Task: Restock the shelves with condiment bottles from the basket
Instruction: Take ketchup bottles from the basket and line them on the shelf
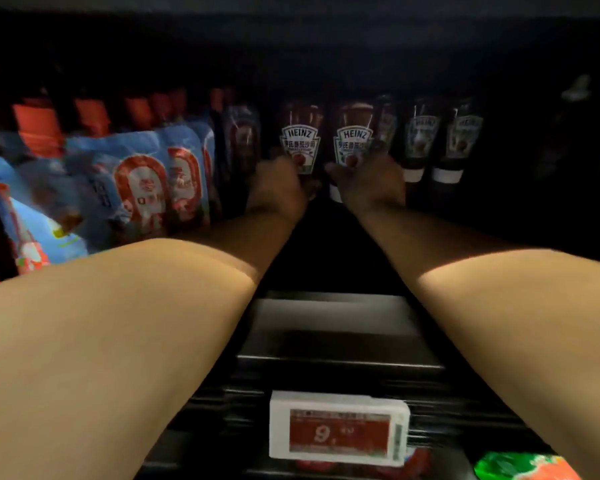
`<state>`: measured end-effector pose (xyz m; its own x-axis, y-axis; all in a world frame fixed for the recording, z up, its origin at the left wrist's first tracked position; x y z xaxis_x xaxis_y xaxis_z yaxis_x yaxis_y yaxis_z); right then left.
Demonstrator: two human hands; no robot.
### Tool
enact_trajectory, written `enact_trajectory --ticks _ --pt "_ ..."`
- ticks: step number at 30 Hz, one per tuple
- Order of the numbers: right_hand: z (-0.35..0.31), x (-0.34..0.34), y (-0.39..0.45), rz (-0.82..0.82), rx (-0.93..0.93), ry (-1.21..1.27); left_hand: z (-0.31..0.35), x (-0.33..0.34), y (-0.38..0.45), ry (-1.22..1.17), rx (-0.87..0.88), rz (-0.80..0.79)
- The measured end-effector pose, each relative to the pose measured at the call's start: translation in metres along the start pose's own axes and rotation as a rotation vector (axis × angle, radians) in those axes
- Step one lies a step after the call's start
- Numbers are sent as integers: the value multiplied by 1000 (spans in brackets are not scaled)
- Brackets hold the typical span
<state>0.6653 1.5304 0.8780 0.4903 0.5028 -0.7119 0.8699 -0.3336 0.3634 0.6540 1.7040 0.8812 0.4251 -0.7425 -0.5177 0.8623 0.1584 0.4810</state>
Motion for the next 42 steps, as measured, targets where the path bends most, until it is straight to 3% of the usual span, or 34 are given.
enact_trajectory --ticks 4,7,9,16,20,24,27,29,32,42 --pt "-6 -21 -6 162 -219 93 12 -18 -5 71 184 176" --pt "-29 -31 -8 214 -482 -234 27 -15 -4 256 363 103" --pt "-40 -26 -6 188 -548 -361 34 -4 -2 303 415 41" --pt "-47 -16 16 224 -576 -392 22 6 25 272 385 -60" --pt "-52 -5 21 217 -582 -382 20 17 33 329 389 1" --pt "-41 2 15 148 -600 -276 17 22 31 287 403 -36" --pt "-28 -16 12 227 -497 6 12 10 27 138 307 30" --pt "-11 -16 17 183 -352 84 6 1 25 10 175 85" --pt "3 0 23 53 -252 44 -3 -1 24 -5 47 27" --pt "7 8 36 89 -230 65 -9 8 33 0 -3 4"
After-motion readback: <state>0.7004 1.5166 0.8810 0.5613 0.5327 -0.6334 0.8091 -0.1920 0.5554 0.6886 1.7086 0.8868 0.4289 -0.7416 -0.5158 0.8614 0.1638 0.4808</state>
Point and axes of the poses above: each hand's wrist, its own y-axis towards the middle knuckle, its own x-axis out of the palm, z = x × y, the point moved 8 cm from there along y, towards the middle knuckle, and after that the axes turned 14 degrees about -y, right-handed, at the moved point
